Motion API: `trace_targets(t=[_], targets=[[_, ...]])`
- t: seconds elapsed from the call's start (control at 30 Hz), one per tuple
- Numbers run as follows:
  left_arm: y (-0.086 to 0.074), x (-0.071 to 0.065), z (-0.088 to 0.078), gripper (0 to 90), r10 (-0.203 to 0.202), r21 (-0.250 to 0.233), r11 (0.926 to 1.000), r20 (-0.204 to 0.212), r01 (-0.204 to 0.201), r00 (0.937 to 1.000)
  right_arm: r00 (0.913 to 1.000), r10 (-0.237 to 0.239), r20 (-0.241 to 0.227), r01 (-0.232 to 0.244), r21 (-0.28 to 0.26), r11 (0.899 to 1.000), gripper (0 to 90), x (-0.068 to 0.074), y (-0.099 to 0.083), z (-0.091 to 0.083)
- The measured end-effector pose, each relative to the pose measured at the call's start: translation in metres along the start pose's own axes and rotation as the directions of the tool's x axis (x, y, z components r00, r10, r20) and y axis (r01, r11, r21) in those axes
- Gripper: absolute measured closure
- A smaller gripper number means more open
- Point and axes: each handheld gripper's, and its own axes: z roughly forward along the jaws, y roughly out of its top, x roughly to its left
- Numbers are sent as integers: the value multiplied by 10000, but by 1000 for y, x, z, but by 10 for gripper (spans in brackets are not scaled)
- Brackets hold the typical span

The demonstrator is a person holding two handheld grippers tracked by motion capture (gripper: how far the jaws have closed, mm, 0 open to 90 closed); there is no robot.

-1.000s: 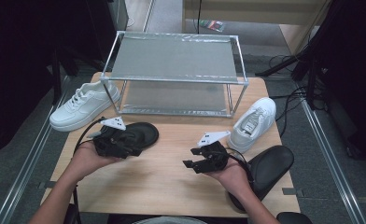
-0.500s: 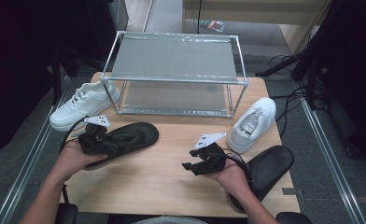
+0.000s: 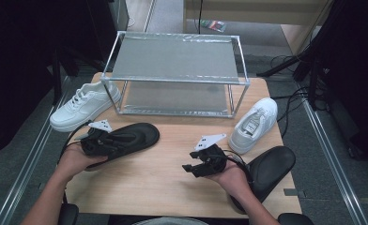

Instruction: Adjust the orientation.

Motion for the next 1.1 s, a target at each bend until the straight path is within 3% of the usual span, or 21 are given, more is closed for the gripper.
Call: trace_targets(t=[0.13, 0.57, 0.9, 1.0, 1.1], targets=[[-1, 3, 4, 722, 12, 153, 9999, 148, -15, 9999, 10000, 30, -20, -30, -24, 10000, 455, 0, 0, 0], [4, -3, 8, 816, 429, 433, 9981, -19, -428, 9991, 9995, 308, -37, -309, -243, 9992, 453, -3, 1, -1], [10, -7, -5, 824, 408, 3, 9992, -524, -409, 9978, 9991, 411, -55, -414, -633, 9971, 453, -3, 2, -4], [14, -8, -12, 823, 205, -192, 9996, -502, -215, 9985, 9992, 406, -32, -407, -663, 9970, 453, -3, 2, -4], [18, -11, -13, 824, 296, -300, 9991, -470, -311, 9985, 9986, 521, -37, -522, -719, 9960, 453, -4, 2, -5]])
